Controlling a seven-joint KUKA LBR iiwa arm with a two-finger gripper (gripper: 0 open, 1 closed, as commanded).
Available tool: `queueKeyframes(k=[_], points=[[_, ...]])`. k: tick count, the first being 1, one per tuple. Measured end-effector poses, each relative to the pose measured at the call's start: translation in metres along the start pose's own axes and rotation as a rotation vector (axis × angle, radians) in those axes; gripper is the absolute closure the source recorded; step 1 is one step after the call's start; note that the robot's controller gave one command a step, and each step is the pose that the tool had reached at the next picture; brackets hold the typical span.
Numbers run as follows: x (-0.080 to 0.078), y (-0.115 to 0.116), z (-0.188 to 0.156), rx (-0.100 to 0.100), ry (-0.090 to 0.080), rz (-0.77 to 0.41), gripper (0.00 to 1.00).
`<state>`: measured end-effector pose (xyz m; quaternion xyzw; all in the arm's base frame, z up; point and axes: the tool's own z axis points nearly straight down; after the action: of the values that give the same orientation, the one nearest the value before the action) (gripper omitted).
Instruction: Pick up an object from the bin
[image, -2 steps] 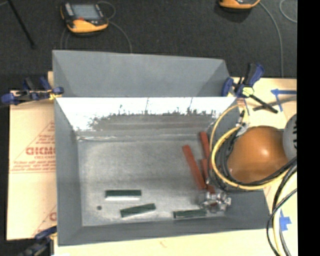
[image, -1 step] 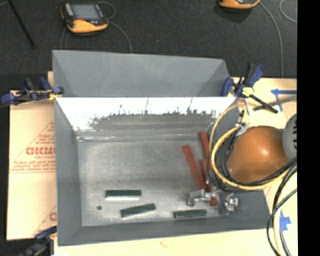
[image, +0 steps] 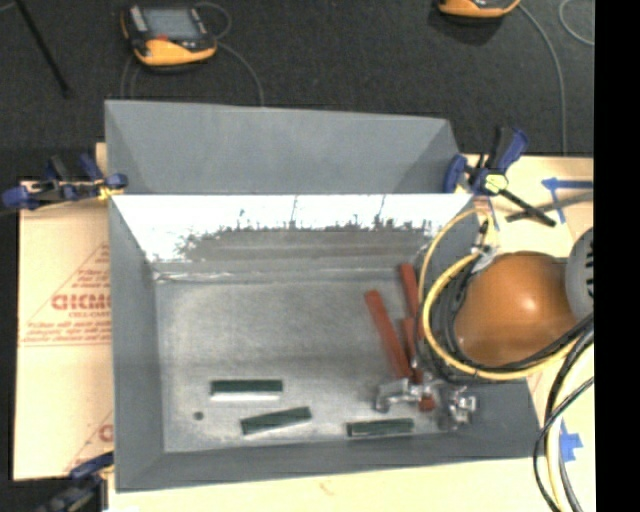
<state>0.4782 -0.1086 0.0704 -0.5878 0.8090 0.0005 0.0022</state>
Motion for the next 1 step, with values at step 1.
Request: queueKeyframes(k=[1], points=[[-0.017, -0.0055, -0.0008, -0.002, 0.005, -0.174, 0.0]])
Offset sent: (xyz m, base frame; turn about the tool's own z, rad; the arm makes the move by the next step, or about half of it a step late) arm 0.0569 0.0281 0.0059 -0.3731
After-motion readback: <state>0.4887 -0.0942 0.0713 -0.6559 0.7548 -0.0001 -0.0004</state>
